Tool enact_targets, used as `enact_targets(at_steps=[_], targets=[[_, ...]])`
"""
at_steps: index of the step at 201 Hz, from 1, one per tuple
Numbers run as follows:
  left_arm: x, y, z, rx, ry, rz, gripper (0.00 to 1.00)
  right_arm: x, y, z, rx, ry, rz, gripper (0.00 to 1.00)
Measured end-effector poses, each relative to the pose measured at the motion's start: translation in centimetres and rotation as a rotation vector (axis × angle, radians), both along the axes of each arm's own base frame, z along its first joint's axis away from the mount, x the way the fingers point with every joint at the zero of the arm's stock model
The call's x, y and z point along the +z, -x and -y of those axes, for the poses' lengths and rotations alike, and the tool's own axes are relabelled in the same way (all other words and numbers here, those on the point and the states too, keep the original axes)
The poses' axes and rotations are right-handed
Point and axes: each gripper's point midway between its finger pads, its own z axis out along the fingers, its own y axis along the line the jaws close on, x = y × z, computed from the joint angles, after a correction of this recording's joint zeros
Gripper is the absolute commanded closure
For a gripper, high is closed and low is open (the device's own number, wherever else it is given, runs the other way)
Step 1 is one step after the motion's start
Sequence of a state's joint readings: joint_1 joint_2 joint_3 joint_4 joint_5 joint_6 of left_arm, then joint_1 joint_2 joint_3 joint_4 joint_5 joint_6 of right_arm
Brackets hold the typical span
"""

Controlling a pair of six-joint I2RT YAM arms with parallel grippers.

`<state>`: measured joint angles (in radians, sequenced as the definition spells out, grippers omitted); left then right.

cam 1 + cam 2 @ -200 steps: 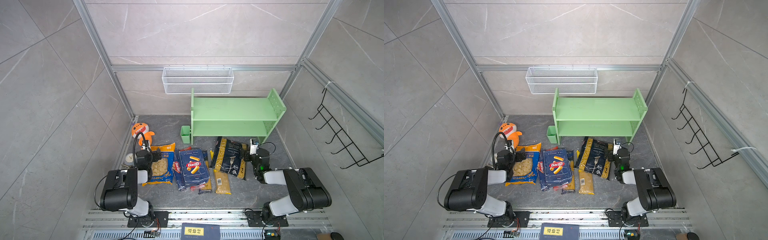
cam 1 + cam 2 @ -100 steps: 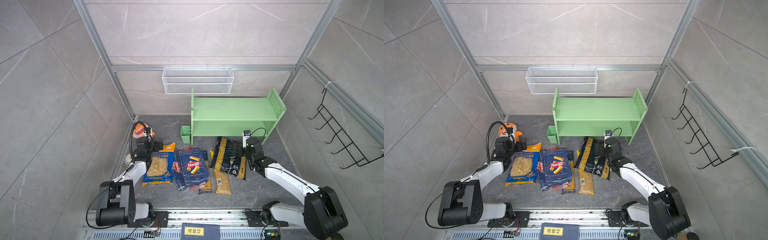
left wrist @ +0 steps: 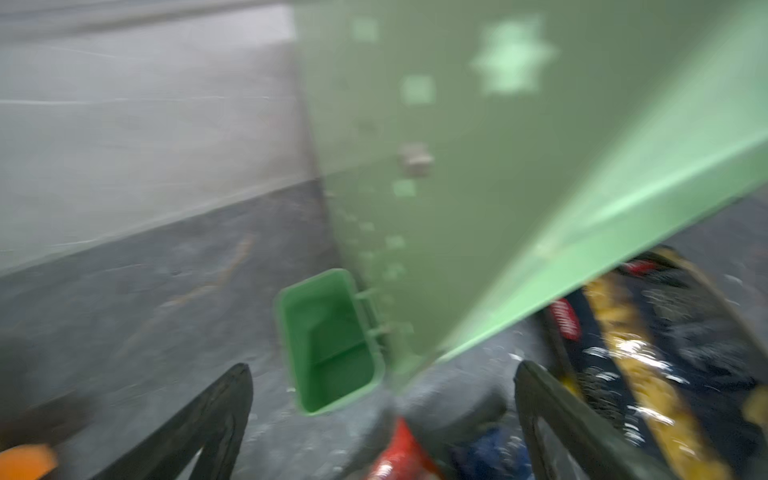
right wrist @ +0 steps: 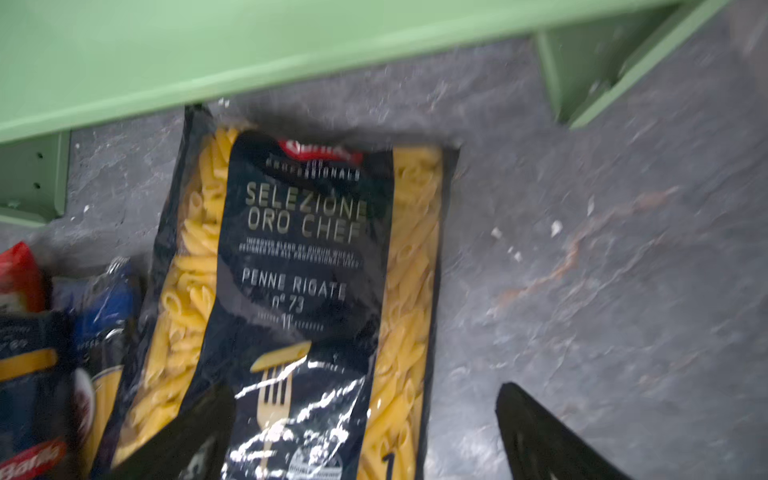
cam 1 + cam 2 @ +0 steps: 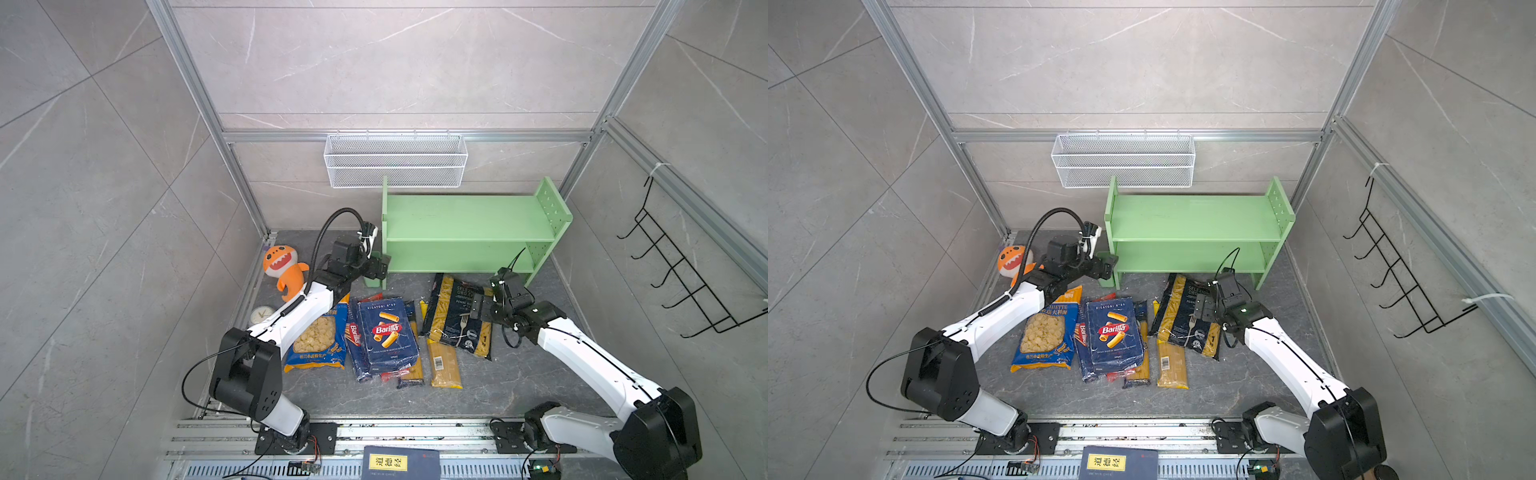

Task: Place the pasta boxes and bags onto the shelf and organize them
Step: 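Reach the right gripper to the dark penne bag while the left arm advances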

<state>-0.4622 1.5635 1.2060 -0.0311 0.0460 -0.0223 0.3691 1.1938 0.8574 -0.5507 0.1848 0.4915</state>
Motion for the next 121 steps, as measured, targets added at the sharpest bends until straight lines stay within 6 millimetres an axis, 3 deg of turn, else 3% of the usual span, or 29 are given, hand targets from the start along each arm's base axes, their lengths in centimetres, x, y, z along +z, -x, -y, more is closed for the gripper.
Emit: enact_targets(at_steps=[39,60,121], targets=[[1.0,2.2,3.7,-0.094,0.028,-0.047,0.02,-3.8,2.4,-1.1,-0.006,-0.114,-0.131,0.01],[0.4,3.6,5.1,-0.135,0.013,-0.083,0.03,-5.1,2.9,-0.8,-0.036,-0.168,-0.171,0.01],[-1.6,7.8,6.6,-0.189,-0.027,-0.182,0.03,-6.1,2.6,1.2,-0.123,-0.271,-0.201,0.01]])
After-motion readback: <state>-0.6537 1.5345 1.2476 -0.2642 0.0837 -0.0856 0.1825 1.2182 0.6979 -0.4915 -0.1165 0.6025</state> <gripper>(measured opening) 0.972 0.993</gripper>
